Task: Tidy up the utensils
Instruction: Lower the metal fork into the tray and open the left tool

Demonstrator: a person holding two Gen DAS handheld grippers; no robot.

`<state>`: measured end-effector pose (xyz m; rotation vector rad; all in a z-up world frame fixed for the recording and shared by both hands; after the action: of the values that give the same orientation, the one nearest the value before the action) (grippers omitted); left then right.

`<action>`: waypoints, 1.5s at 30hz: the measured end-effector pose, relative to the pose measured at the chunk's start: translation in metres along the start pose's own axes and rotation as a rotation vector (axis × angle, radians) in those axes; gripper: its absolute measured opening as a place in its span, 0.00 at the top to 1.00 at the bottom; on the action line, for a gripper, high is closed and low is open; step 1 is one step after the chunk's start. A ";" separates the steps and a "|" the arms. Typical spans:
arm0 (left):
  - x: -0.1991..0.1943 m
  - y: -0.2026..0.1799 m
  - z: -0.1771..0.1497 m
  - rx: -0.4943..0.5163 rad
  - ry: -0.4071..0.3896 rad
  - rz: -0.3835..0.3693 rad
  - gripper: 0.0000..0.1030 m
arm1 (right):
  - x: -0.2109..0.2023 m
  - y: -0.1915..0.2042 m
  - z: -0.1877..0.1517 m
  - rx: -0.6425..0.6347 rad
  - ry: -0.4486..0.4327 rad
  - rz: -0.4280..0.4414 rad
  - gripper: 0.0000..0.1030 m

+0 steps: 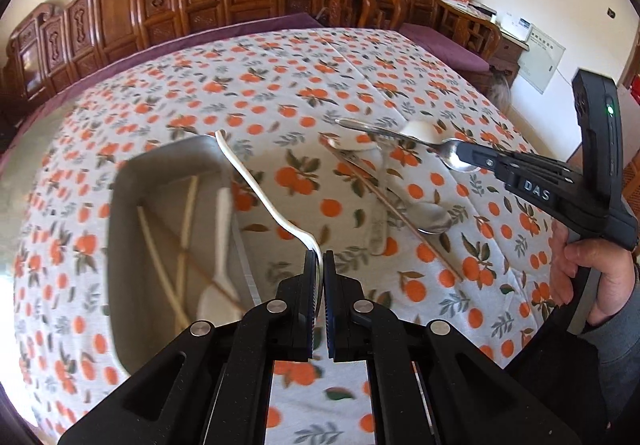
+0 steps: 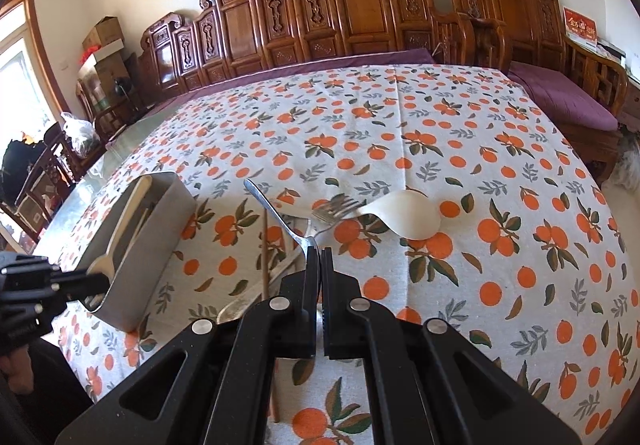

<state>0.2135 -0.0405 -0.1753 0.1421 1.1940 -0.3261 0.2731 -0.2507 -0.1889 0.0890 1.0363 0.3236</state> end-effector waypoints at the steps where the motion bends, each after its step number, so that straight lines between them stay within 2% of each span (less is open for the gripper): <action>1: -0.003 0.004 0.000 -0.005 -0.002 0.006 0.97 | -0.001 0.001 0.000 -0.002 -0.003 0.002 0.97; 8: -0.009 0.026 0.000 -0.028 -0.002 0.032 0.97 | -0.008 0.015 -0.004 -0.022 -0.013 0.014 0.97; 20: 0.025 0.075 -0.008 -0.098 0.104 0.047 0.97 | -0.001 0.027 -0.011 -0.055 0.009 0.019 0.97; 31: 0.037 0.102 -0.019 -0.176 0.128 0.069 0.97 | 0.005 0.028 -0.012 -0.063 0.021 0.015 0.97; 34: 0.034 0.107 -0.020 -0.200 0.116 0.061 0.94 | 0.006 0.030 -0.013 -0.067 0.024 0.012 0.97; 39: 0.020 0.112 -0.024 -0.223 0.075 0.088 0.78 | 0.008 0.036 -0.013 -0.078 0.029 0.002 0.97; 45: 0.005 0.119 -0.028 -0.251 0.012 0.114 0.73 | 0.009 0.043 -0.013 -0.096 0.030 -0.005 0.97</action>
<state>0.2286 0.0794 -0.1975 -0.0066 1.2228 -0.0736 0.2567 -0.2079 -0.1936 -0.0048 1.0491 0.3704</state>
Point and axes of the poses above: each gripper's, at about its wrist camera, not at the fingertips, and x roughly the way its jaws point, y to its left, z to its top, the point moved 1 cm from there along x, roughly the way its jaws point, and after that the axes turned 13 degrees about y, right-handed, at the moved point
